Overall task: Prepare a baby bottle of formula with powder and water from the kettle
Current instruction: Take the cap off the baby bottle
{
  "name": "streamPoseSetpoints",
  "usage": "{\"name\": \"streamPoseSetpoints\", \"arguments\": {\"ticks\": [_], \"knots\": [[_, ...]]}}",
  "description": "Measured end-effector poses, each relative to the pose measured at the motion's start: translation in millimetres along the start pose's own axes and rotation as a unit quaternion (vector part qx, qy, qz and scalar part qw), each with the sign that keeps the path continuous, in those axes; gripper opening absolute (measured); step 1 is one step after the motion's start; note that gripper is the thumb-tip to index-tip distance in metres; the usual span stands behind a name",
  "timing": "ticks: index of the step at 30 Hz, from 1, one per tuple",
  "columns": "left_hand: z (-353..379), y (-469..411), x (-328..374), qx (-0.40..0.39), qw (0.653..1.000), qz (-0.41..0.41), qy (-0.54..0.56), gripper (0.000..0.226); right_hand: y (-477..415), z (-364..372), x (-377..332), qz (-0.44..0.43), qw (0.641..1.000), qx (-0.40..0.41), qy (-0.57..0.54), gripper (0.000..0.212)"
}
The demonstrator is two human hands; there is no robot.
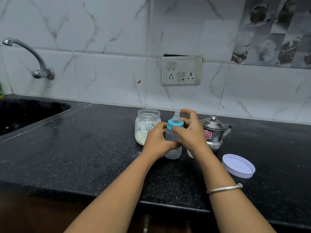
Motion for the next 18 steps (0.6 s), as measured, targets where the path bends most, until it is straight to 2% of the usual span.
{"name": "streamPoseSetpoints", "arguments": {"ticks": [5,7,10,12,15,18], "knots": [[0.2,0.4,2.5,0.006,1.0,0.005,-0.012,0.051,3.1,-0.9,-3.7,-0.028,0.991,0.04,0.127,0.075],[0.8,0.7,2.2,0.006,1.0,0.004,-0.01,0.052,3.0,-3.1,-3.2,-0.013,0.993,0.047,0.105,0.071],[1.3,0.2,-0.1,0.001,1.0,-0.003,-0.003,0.058,1.7,-1.1,0.4,0.008,1.0,0.016,0.026,0.063],[1.6,0.3,0.5,-0.003,1.0,-0.003,-0.006,0.059,2.5,1.1,-0.6,-0.004,0.999,0.006,0.046,0.063],[0.7,1.4,3.8,0.001,1.0,0.001,-0.014,0.052,3.8,-0.5,-3.8,-0.026,0.993,0.036,0.113,0.073],[1.1,2.1,3.7,0.0,1.0,0.002,-0.01,0.053,4.4,-4.1,-2.5,-0.005,0.996,0.043,0.082,0.067]]}}
Point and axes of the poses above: each hand's wrist, its own y-axis away from the middle knuckle, its own z-axis out of the palm, x = y × z, the point moved 7 cm from there along -y, towards the middle knuckle, and after that the axes turned 1 degree about -z, right-handed, at the moved point
